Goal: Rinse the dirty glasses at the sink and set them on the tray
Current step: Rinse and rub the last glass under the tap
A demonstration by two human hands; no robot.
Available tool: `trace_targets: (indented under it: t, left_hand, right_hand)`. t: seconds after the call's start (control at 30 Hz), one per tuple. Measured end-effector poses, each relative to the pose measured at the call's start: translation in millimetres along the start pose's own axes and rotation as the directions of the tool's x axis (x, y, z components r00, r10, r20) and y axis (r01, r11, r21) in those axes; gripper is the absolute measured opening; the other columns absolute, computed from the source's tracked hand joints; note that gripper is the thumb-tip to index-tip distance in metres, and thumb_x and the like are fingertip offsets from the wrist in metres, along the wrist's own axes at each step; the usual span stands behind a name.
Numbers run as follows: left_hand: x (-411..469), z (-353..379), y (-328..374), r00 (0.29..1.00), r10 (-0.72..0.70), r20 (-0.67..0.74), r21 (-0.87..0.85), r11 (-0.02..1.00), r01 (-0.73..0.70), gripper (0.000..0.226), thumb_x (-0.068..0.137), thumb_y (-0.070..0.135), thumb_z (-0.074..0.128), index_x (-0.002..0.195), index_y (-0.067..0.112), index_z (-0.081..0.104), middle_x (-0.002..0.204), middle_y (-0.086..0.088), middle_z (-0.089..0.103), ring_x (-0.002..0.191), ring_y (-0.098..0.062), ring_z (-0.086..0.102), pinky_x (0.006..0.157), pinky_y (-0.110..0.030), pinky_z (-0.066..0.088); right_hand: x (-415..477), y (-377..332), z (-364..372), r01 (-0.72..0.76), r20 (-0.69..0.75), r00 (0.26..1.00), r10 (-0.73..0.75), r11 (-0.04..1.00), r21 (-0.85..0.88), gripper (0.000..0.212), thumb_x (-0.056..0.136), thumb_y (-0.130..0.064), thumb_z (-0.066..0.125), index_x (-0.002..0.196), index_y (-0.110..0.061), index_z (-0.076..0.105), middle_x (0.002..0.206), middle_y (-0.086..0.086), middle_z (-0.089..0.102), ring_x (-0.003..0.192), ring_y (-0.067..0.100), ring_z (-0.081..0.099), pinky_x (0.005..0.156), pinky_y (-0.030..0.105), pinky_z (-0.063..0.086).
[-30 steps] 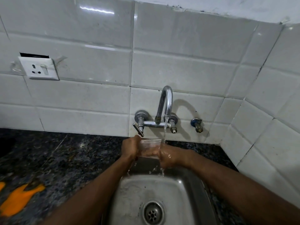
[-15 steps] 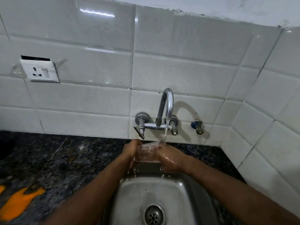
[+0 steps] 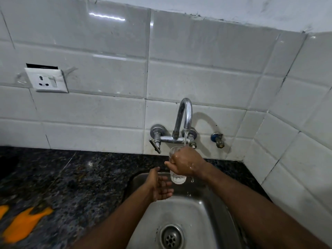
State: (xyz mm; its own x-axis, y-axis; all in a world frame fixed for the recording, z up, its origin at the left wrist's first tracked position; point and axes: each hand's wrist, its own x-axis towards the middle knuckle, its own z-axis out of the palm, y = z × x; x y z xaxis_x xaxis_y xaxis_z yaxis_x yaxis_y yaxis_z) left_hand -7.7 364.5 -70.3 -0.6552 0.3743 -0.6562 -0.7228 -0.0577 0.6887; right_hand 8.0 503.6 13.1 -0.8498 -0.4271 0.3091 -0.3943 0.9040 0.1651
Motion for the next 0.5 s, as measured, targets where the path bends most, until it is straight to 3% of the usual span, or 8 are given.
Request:
trace_targets:
  t: [0.1,0.2,0.3,0.37,0.4,0.43,0.47,0.5]
  left_hand:
    - [2.0,-3.5,-2.4,1.000,0.007,-0.009,0.003,1.000,-0.007,0.060,0.100,0.051,0.037,0.126,0.001,0.057,0.112,-0.019,0.066,0.087,-0.036,0.065,0.065,-0.038,0.052]
    - [1.6,1.5,-5.1,1.000,0.030,0.002,-0.003,1.000,-0.030,0.062,0.097,0.055,0.040,0.121,0.003,0.062,0.107,-0.020,0.070,0.092,-0.035,0.067,0.070,-0.039,0.055]
    - [-5.3,13.7,-7.6,0.993,0.088,0.085,-0.143,0.987,-0.075,0.059,0.095,0.056,0.043,0.108,0.004,0.070,0.092,-0.018,0.074,0.078,-0.030,0.067,0.068,-0.038,0.054]
    - [-11.1,21.3,-1.0,0.973,0.226,0.048,-0.216,0.953,-0.211,0.047,0.097,0.043,0.047,0.104,0.004,0.070,0.087,-0.016,0.075,0.072,-0.027,0.067,0.064,-0.036,0.053]
    - [-14.7,24.6,6.0,0.945,0.324,-0.041,-0.108,0.939,-0.326,0.037,0.097,0.037,0.051,0.100,0.005,0.070,0.087,-0.015,0.075,0.071,-0.025,0.068,0.063,-0.036,0.055]
    - [-18.3,27.0,14.5,0.885,0.445,-0.137,0.134,0.893,-0.429,0.029,0.096,0.033,0.055,0.094,0.007,0.068,0.085,-0.011,0.073,0.069,-0.022,0.067,0.062,-0.035,0.056]
    - [-23.4,30.0,24.7,0.784,0.594,-0.181,0.452,0.758,-0.470,0.025,0.094,0.033,0.058,0.088,0.010,0.067,0.081,-0.007,0.070,0.066,-0.018,0.064,0.059,-0.032,0.055]
    - [-31.1,34.3,34.2,0.675,0.727,-0.126,0.728,0.530,-0.435,0.025,0.091,0.036,0.059,0.084,0.013,0.066,0.078,-0.003,0.067,0.065,-0.015,0.061,0.056,-0.028,0.049]
  right_hand:
    - [-4.2,6.8,0.8,-0.083,0.000,0.997,0.083,0.994,0.068,0.041,0.095,-0.040,0.051,0.066,-0.014,0.064,0.071,0.004,0.064,0.060,0.016,0.057,0.060,0.024,0.034]
    - [-5.9,0.9,1.0,-0.034,0.046,0.998,0.033,0.999,0.033,0.042,0.094,-0.041,0.051,0.066,-0.013,0.062,0.071,0.004,0.064,0.061,0.017,0.058,0.058,0.025,0.033]
    - [-15.2,-1.8,11.0,-0.251,-0.072,0.953,0.293,0.902,0.350,0.050,0.091,-0.050,0.051,0.055,-0.016,0.055,0.054,-0.003,0.055,0.047,0.010,0.050,0.050,0.025,0.037]
    - [-27.5,-10.2,22.4,-0.409,-0.071,0.814,0.577,0.656,0.635,0.051,0.089,-0.052,0.057,0.057,-0.013,0.062,0.053,0.001,0.063,0.049,0.013,0.060,0.055,0.033,0.052]
    - [-35.0,-19.3,33.4,-0.472,-0.020,0.688,0.726,0.468,0.747,0.045,0.089,-0.049,0.062,0.062,-0.013,0.067,0.057,0.002,0.067,0.055,0.016,0.066,0.060,0.037,0.056]
    - [-41.6,-31.0,43.3,-0.489,0.070,0.531,0.845,0.238,0.839,0.038,0.088,-0.045,0.066,0.068,-0.013,0.071,0.062,0.002,0.070,0.062,0.019,0.069,0.062,0.038,0.057]
    - [-46.7,-43.6,50.8,-0.457,0.225,0.383,0.896,-0.028,0.889,0.033,0.088,-0.044,0.066,0.075,-0.015,0.072,0.068,0.002,0.072,0.069,0.022,0.070,0.062,0.037,0.056]
    - [-48.0,-53.5,57.7,-0.376,0.418,0.281,0.864,-0.302,0.876,0.033,0.088,-0.047,0.063,0.081,-0.016,0.072,0.075,0.004,0.072,0.073,0.023,0.069,0.060,0.033,0.054]
